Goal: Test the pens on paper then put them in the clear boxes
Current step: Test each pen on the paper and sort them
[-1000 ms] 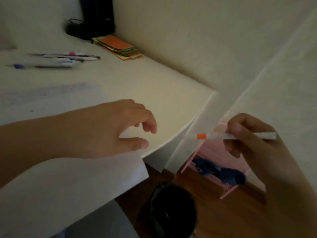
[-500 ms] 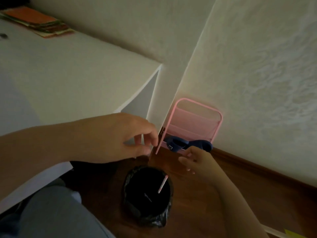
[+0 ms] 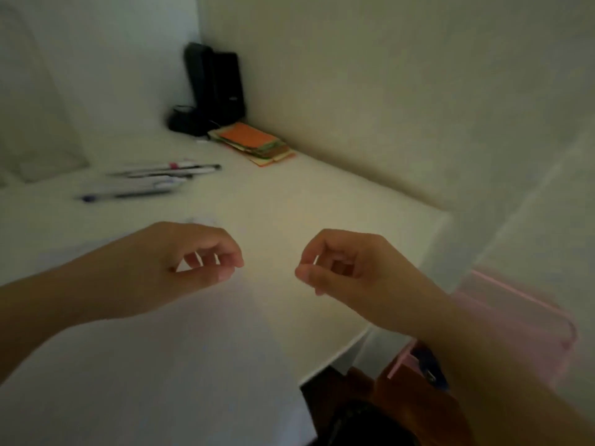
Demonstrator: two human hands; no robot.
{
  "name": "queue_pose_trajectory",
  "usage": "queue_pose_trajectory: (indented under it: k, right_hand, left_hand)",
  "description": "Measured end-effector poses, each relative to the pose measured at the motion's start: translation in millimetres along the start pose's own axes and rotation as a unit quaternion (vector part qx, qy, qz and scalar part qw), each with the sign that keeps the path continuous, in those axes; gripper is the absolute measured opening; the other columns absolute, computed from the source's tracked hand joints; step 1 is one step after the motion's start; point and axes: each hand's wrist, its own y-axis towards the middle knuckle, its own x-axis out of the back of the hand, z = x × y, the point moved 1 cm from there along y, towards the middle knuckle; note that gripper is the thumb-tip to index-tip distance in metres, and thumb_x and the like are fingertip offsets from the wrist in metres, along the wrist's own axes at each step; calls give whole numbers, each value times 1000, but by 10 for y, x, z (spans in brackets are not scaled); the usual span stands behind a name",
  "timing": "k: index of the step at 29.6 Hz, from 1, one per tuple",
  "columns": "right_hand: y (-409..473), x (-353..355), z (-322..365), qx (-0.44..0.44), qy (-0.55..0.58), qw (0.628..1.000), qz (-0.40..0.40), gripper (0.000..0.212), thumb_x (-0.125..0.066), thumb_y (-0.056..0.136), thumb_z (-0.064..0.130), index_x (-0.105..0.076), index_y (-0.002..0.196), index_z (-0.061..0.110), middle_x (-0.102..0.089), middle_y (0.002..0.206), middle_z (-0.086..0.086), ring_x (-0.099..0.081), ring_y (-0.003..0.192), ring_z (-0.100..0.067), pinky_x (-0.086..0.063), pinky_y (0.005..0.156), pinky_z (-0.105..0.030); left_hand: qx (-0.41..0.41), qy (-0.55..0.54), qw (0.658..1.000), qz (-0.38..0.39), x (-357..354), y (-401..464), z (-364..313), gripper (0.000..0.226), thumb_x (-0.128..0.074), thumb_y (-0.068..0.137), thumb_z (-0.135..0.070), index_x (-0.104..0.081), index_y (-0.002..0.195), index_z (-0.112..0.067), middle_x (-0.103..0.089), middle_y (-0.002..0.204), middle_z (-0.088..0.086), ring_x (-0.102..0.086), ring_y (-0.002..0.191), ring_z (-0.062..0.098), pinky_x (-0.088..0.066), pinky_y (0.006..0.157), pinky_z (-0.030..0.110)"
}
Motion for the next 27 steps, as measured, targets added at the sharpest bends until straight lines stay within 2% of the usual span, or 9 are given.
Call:
queue_pose_trajectory:
  k: [4, 7, 10, 13, 15, 17, 20, 24, 27]
  right_hand:
    - [833, -379, 316, 58, -58, 994, 73, 12, -58, 84, 42, -61, 80, 31, -61, 69, 11, -52, 62, -3, -39, 58, -18]
    - [1412, -718, 457, 76, -95, 988, 95, 9, -58, 86, 36, -60, 81, 30, -58, 74, 14, -50, 64, -2, -39, 59, -17]
    - [1872, -1028, 499, 92, -131, 982, 97, 7, -59, 87, 31, -62, 86, 25, -62, 87, 8, -52, 71, -5, -40, 63, -18]
    - [2239, -1339, 545, 100, -179, 974, 97, 12, -58, 88, 29, -61, 98, 24, -58, 102, 6, -52, 88, -10, -41, 76, -22]
    - [2404, -1479, 574, 113, -225, 964, 82, 20, -57, 88, 27, -58, 108, 23, -54, 114, 2, -49, 102, -13, -38, 86, -24]
    - [2519, -1585, 621, 133, -271, 952, 58, 24, -56, 89, 25, -56, 112, 21, -52, 119, -1, -46, 109, -16, -37, 87, -26]
    - [2569, -1670, 620, 165, -322, 931, 45, 26, -52, 90, 25, -55, 115, 19, -50, 121, -2, -44, 113, -19, -39, 91, -30]
    - [2552, -1695, 608, 223, -386, 894, 43, 26, -46, 94, 24, -54, 117, 15, -52, 118, -7, -45, 110, -25, -40, 91, -37]
    - [2458, -1705, 629, 245, -408, 878, 55, 24, -42, 95, 23, -51, 116, 14, -53, 118, -7, -46, 108, -25, -37, 90, -36]
  left_hand:
    - [126, 10, 990, -57, 427, -459, 539, 29, -43, 72, -60, -57, 92, -44, -65, 89, -16, -61, 78, 9, -48, 69, 25]
    - [190, -7, 979, -77, 569, -723, 840, 31, -44, 69, -57, -58, 92, -42, -63, 89, -20, -60, 79, 8, -47, 68, 20]
    - [225, -35, 970, -88, 563, -851, 1064, 5, -60, 80, -35, -62, 83, -39, -61, 90, -26, -57, 80, 2, -44, 67, 11]
    - [229, -50, 964, -125, 524, -927, 1206, 21, -61, 84, -18, -61, 79, -38, -65, 83, -15, -58, 79, 5, -44, 68, 11]
    - [213, -52, 963, -155, 510, -927, 1228, 21, -62, 84, -19, -60, 78, -39, -65, 79, -13, -57, 78, 6, -42, 68, 10]
    - [184, -50, 970, -153, 490, -939, 1269, 8, -57, 82, -30, -60, 80, -38, -64, 78, -15, -56, 77, 3, -40, 68, 8]
    - [138, -26, 981, -132, 423, -964, 1320, 19, -46, 78, -41, -53, 94, -37, -60, 78, -17, -52, 76, -1, -37, 70, 7]
    - [116, 7, 987, -112, 367, -975, 1341, 16, -44, 80, -41, -52, 93, -36, -53, 81, -21, -45, 77, -4, -35, 73, 8]
    - [117, 25, 987, -105, 365, -988, 1343, 16, -44, 80, -41, -54, 92, -35, -47, 83, -24, -42, 78, -6, -33, 74, 8]
